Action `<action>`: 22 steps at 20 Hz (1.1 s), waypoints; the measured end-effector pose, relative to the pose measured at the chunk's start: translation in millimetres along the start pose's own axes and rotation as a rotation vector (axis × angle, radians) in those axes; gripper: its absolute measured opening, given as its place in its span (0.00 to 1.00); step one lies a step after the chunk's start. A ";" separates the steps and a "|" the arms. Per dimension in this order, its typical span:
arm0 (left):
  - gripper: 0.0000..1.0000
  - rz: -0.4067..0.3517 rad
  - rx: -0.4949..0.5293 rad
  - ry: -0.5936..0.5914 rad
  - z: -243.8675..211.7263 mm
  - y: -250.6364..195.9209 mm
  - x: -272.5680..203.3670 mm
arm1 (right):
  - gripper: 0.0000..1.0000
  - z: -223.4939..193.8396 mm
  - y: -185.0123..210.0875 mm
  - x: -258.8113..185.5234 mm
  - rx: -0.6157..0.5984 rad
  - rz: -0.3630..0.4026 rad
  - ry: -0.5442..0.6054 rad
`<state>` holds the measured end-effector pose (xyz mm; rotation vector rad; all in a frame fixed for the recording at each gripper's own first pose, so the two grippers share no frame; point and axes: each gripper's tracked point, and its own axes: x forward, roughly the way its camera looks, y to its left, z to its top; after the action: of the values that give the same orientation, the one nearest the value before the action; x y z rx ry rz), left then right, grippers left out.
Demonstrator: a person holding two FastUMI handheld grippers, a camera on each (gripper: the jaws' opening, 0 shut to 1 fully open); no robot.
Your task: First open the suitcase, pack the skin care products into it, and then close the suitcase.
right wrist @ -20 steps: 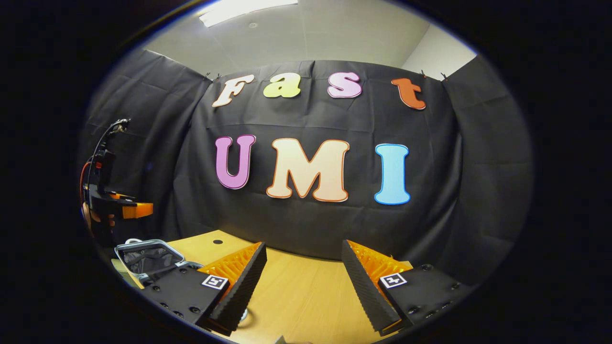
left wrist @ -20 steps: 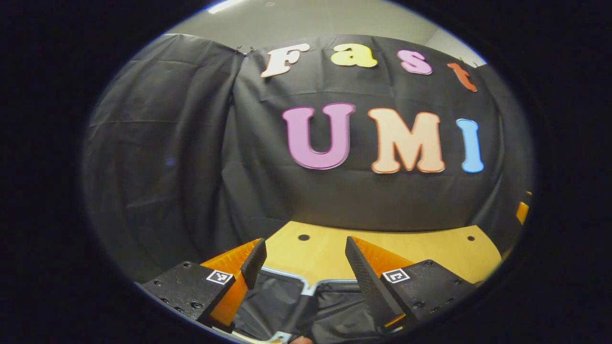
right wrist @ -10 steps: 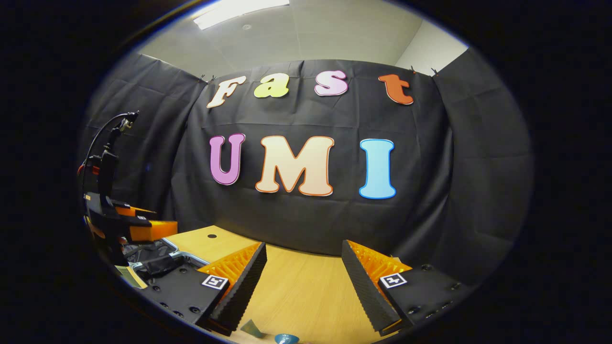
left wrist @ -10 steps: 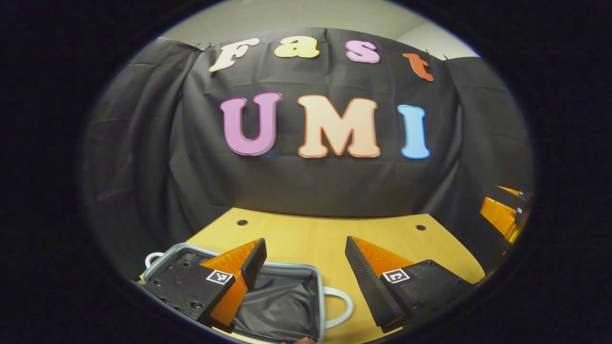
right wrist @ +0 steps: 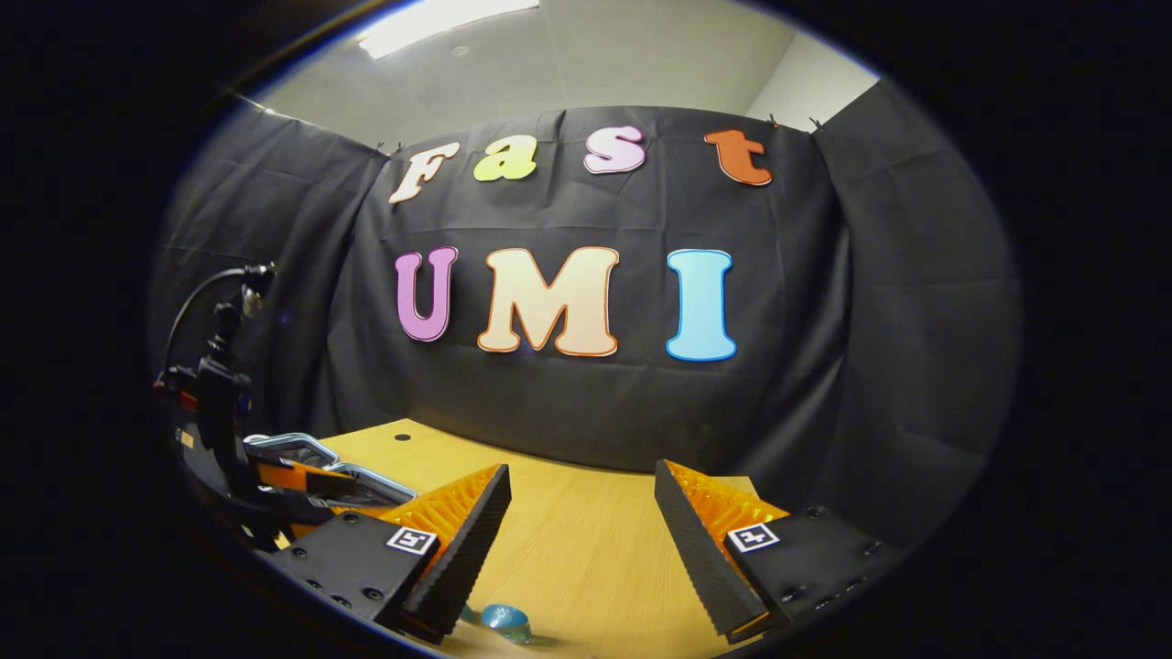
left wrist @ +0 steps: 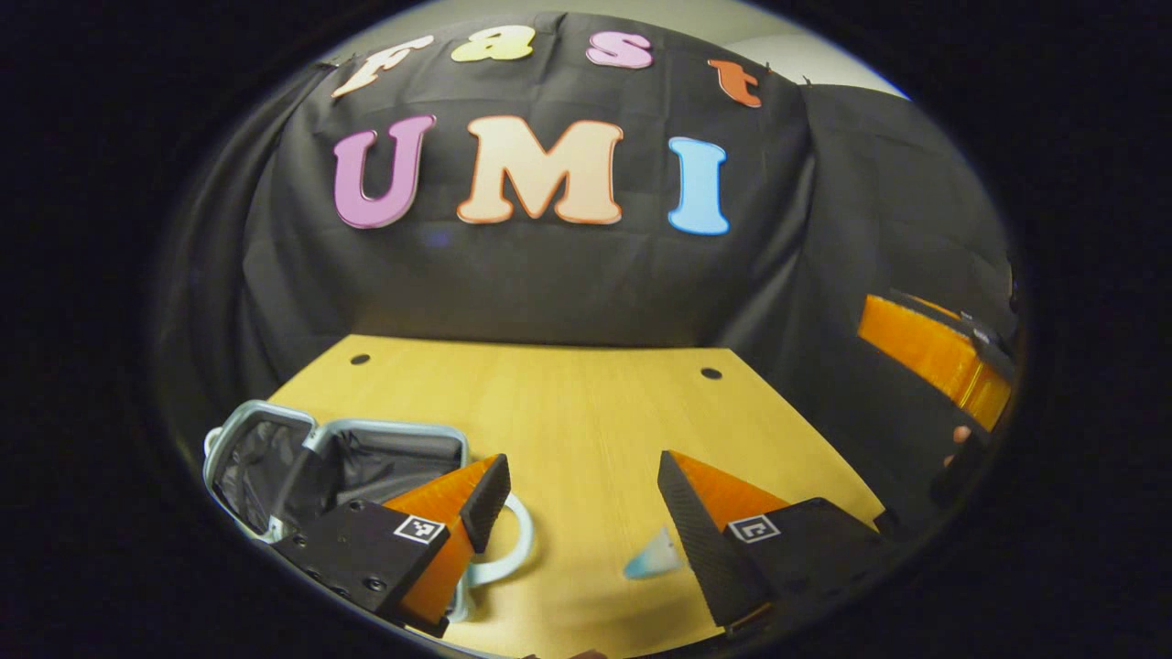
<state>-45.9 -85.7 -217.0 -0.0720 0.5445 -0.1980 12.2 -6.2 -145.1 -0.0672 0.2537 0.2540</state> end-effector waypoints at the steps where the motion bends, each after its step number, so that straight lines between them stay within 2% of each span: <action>1: 0.96 -0.010 -0.002 0.023 -10.1 -5.7 2.3 | 0.99 -1.2 -2.7 -2.6 -0.003 0.000 0.003; 10: 0.95 -0.086 -0.055 0.173 -88.6 -39.9 22.1 | 0.99 -25.5 -13.1 -20.2 -0.012 -0.005 0.057; 13: 0.83 -0.106 -0.073 0.224 -112.4 -45.4 31.8 | 0.99 -34.5 -8.4 -25.3 -0.007 0.010 0.080; 15: 0.71 -0.096 -0.065 0.247 -123.4 -44.6 39.2 | 0.99 -41.6 -4.4 -27.9 0.001 0.024 0.096; 16: 0.59 -0.093 -0.062 0.258 -128.1 -43.3 44.4 | 0.99 -46.9 -2.1 -28.2 0.003 0.031 0.105; 17: 0.57 -0.082 -0.063 0.263 -132.0 -43.4 46.8 | 0.99 -51.1 0.0 -29.1 0.004 0.039 0.115; 18: 0.24 -0.073 -0.066 0.256 -133.3 -41.3 54.1 | 0.99 -56.9 3.7 -29.2 0.006 0.051 0.126; 20: 0.18 -0.104 -0.092 0.263 -125.1 -45.8 46.1 | 0.99 -69.3 13.3 -29.3 0.004 0.078 0.149; 22: 0.15 -0.114 -0.086 0.259 -114.2 -43.9 40.6 | 0.99 -83.3 25.5 -27.9 -0.003 0.113 0.169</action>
<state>-78.8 -138.8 -329.8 -0.1623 0.8080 -0.2974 -40.4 3.6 -219.3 -0.0775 0.4262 0.3622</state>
